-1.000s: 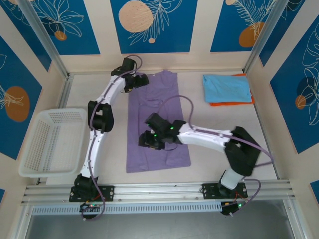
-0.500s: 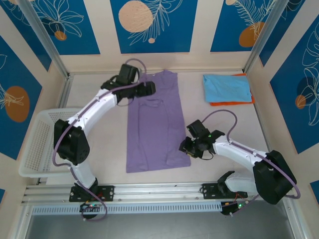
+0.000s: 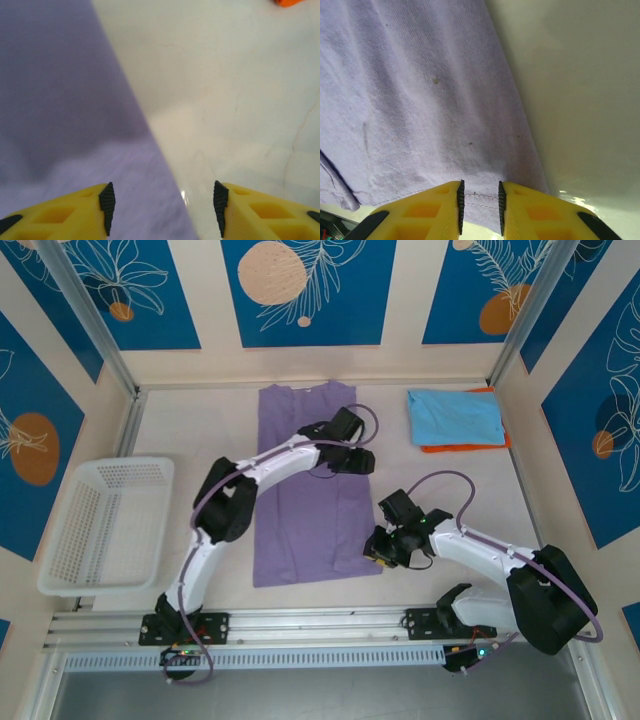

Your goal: Fold and stack the t-shirts

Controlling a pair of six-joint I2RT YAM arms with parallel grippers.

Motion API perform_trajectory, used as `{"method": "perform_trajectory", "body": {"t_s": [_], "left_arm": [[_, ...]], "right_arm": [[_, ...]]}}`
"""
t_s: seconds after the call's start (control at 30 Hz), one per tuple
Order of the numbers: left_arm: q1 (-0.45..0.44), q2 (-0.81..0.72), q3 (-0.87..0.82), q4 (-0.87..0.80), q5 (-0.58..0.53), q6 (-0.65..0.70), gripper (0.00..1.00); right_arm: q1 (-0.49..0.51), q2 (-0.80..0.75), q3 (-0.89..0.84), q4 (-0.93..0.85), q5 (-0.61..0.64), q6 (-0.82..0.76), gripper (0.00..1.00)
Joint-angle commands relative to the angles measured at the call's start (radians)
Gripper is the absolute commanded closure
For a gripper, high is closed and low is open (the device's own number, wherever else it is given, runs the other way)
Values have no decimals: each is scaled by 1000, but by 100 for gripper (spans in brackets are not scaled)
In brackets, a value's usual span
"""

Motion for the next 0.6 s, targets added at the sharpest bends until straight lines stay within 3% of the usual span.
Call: {"method": "perform_trajectory", "body": {"t_s": [0.0,0.17,0.57], "left_arm": [[6,122,140,-99,-3,16,46],[8,259,282,-187,-69,46,46],[14,257,244,-187,-88,66,38]], "right_arm": [[9,6,-9,-20,-13,3,74],[22,31,2,-53,3,1,77],[133,-22,-63,-95,-51,102,80]]}}
